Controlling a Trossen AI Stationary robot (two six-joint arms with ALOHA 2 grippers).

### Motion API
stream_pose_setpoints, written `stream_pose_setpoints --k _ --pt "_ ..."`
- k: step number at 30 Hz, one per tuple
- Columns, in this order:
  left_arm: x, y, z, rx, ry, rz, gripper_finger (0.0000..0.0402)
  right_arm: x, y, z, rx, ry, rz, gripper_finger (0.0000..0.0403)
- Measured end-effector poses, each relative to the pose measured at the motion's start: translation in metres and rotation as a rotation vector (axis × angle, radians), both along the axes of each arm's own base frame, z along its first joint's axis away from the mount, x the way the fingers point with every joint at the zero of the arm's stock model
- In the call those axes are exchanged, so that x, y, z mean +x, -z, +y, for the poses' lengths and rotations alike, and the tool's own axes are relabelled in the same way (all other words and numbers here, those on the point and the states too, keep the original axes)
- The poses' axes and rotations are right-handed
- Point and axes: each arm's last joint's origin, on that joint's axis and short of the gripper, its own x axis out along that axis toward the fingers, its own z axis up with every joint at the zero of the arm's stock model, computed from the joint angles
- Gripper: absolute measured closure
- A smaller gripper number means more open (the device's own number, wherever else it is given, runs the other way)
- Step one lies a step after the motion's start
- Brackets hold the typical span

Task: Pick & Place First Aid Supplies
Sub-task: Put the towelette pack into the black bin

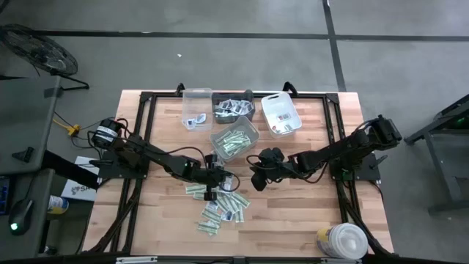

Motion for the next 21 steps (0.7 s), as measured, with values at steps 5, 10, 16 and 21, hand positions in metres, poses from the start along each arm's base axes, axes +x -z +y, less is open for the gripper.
stream_pose_setpoints --k 5,10,16,21 --pt "0.005 0.011 -0.002 -0.009 0.008 0.005 0.0401 0.000 0.000 -0.001 -0.004 0.007 0.000 0.0320" --pt "0.006 0.022 -0.002 -0.024 -0.042 0.039 0.0401 0.000 0.000 -0.001 -0.001 0.004 0.004 0.0320" --pt "0.006 0.037 -0.002 -0.045 -0.068 0.097 0.0401 0.000 0.000 0.000 0.058 0.001 -0.003 0.0320" --pt "0.006 0.042 -0.003 -0.053 -0.067 0.110 0.0401 0.004 0.001 0.002 0.154 0.001 -0.038 0.0319"
